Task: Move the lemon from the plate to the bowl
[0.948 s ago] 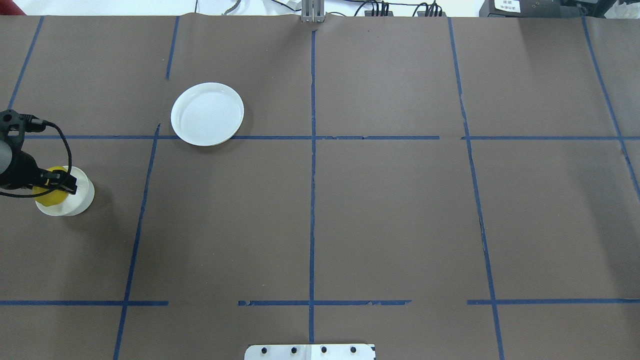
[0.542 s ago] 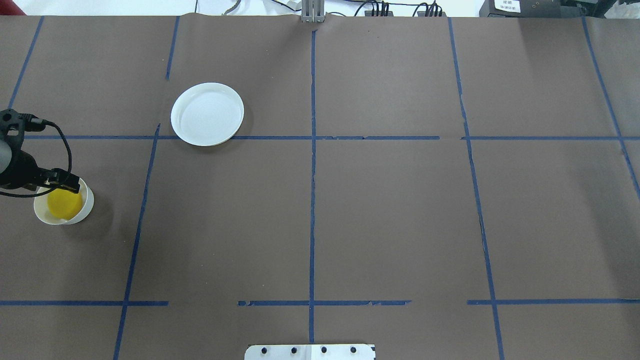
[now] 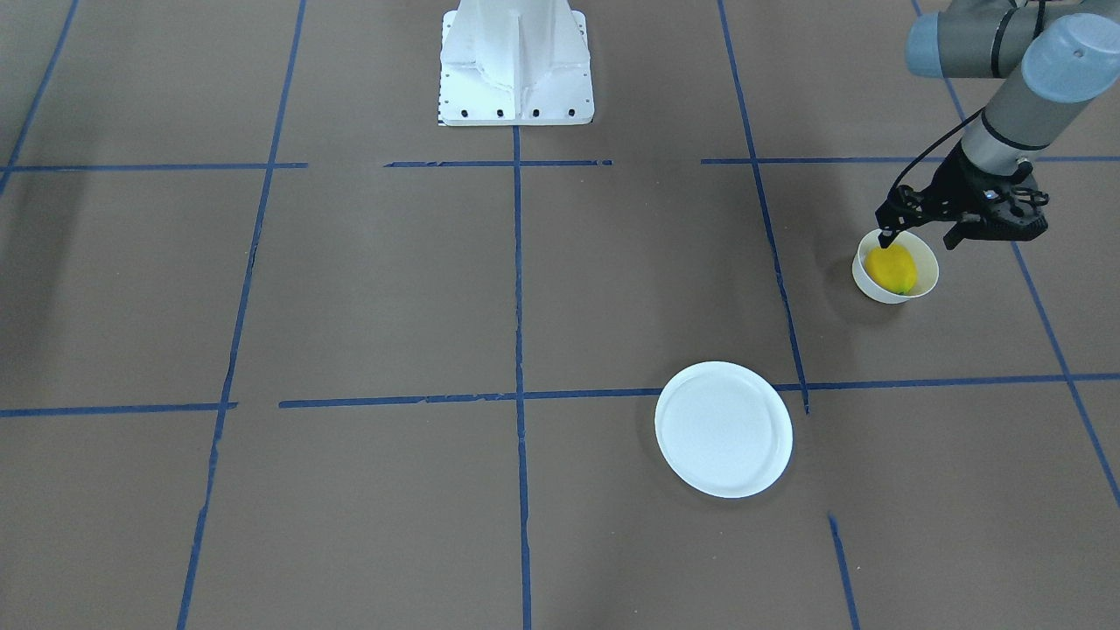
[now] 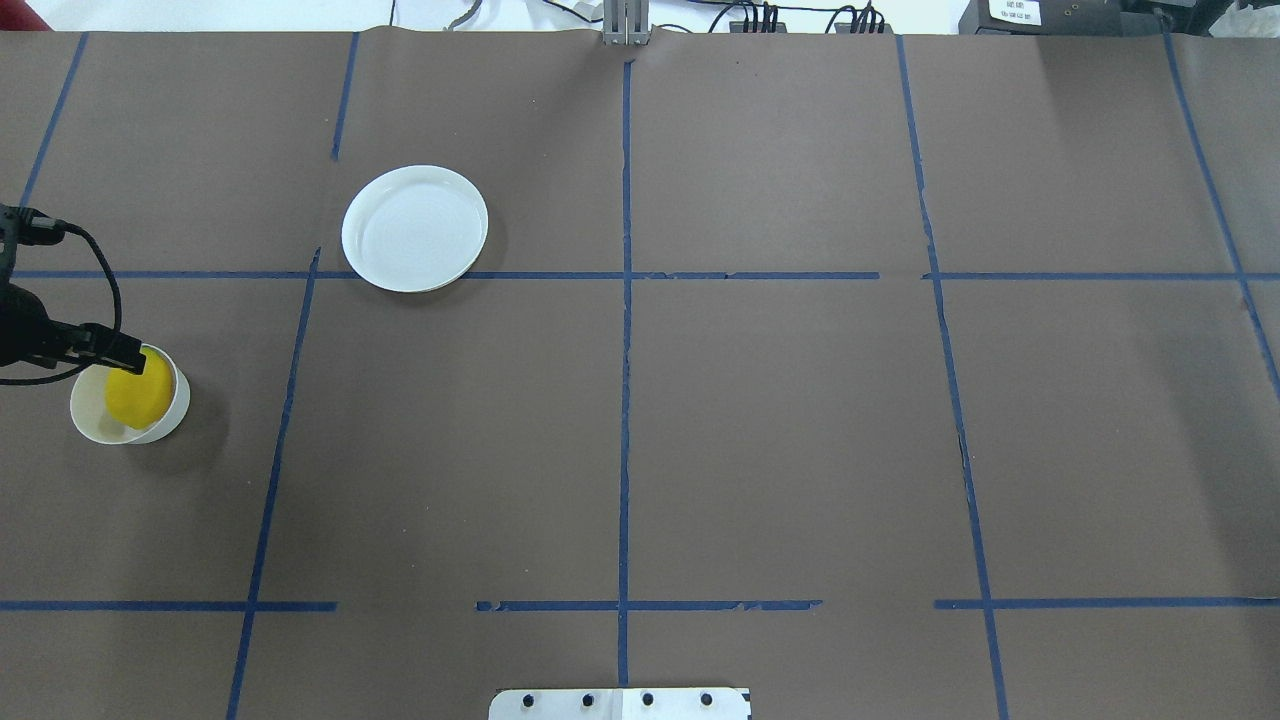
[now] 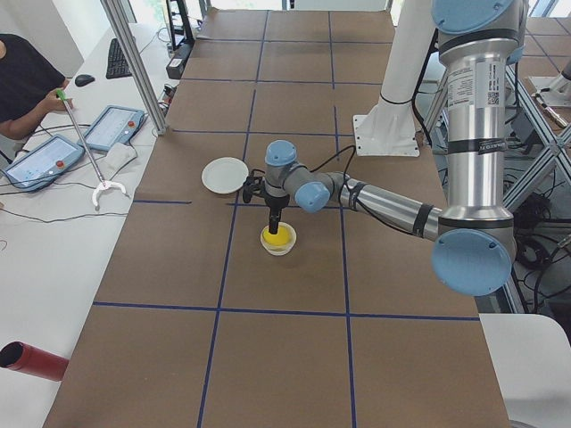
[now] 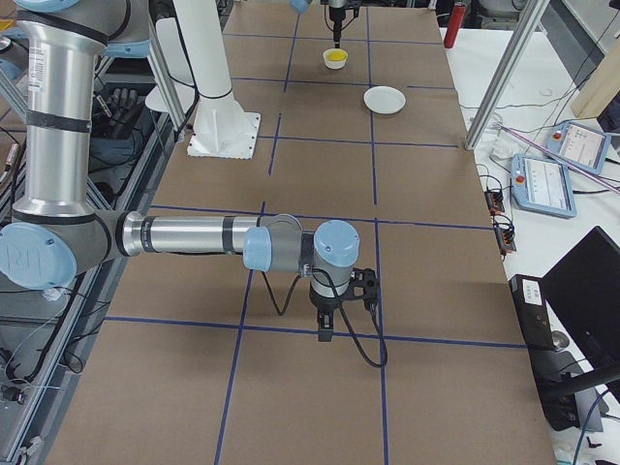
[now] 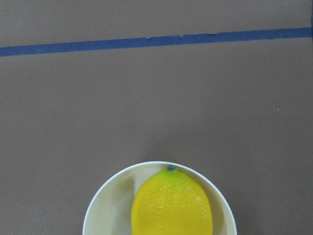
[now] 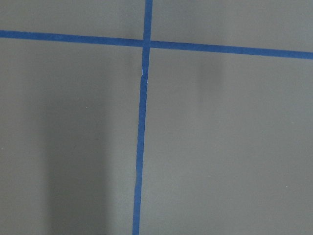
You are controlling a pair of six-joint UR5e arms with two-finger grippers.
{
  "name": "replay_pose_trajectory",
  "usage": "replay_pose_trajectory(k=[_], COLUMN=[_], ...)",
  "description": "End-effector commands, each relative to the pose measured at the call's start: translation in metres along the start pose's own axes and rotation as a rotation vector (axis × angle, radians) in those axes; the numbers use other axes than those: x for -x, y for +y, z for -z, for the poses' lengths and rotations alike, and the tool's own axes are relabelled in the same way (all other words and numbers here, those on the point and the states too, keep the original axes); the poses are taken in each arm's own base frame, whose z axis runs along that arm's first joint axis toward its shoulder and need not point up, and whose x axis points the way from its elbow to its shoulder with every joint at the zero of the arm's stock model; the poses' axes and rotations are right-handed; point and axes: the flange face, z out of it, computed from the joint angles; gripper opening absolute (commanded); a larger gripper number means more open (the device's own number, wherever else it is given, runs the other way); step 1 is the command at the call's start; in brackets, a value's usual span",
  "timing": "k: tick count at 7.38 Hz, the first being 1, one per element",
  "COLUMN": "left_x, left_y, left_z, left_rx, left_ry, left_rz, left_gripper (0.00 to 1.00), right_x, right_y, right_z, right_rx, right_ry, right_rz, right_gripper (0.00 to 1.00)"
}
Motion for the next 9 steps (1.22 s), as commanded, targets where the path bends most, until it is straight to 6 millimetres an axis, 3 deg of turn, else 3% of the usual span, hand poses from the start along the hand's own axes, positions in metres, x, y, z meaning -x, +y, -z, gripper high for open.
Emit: replay_pose_trajectory(k=[1, 2, 4, 5, 9], left_x=[0.081, 0.125, 0.248, 0.299, 0.301], left_y=[-0.010, -0.009, 0.005, 0.018, 0.027], left_z=[0.069, 0.094, 0.143, 0.143, 0.130], left_rx=[-0.006, 0.014, 0.012, 0.022, 0.025], left_ry=[0.000, -0.048, -0.108, -0.112, 0.016], left_rz=[-0.077, -0.128, -0.129, -0.135, -0.034], left_gripper=[1.00, 1.00, 1.00, 1.00, 1.00], right_x=[0.000, 0.000, 0.000, 0.000, 0.000], right_y=[0.000, 0.000, 0.000, 0.000, 0.000], right_z=[0.000, 0.000, 0.000, 0.000, 0.000], right_rx=[0.000, 0.000, 0.000, 0.000, 0.000], right_ry=[0.000, 0.000, 0.000, 0.000, 0.000], right_rz=[0.000, 0.000, 0.000, 0.000, 0.000], right_gripper=[1.00, 1.00, 1.00, 1.00, 1.00])
